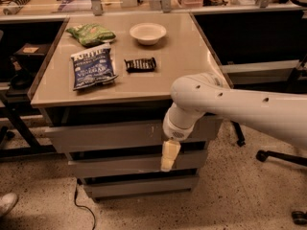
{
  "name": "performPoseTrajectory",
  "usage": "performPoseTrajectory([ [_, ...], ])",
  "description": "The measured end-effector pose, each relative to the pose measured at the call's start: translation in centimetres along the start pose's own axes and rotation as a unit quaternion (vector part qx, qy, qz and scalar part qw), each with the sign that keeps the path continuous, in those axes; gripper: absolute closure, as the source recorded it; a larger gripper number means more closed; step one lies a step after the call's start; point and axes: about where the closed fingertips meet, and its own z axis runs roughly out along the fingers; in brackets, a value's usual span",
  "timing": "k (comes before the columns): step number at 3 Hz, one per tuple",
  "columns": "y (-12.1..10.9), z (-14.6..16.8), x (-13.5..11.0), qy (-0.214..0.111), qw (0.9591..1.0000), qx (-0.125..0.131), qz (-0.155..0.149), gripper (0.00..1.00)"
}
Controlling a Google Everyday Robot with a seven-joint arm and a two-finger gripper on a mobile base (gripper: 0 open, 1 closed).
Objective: Open top drawer
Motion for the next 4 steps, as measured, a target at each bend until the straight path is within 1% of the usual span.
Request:
performPoseTrajectory([
  [1,1.0,-0.7,0.6,0.006,0.9999,-0.006,0.011,0.0],
  [2,5.1,-2.9,2.7,0.02,0.9988,-0.025,0.036,0.0],
  [3,5.6,-3.3,3.0,0.022,0.9986,-0.028,0.04,0.0],
  [4,13.5,-8.8,7.1,0.039,0.9938,-0.057,0.087,0.0],
])
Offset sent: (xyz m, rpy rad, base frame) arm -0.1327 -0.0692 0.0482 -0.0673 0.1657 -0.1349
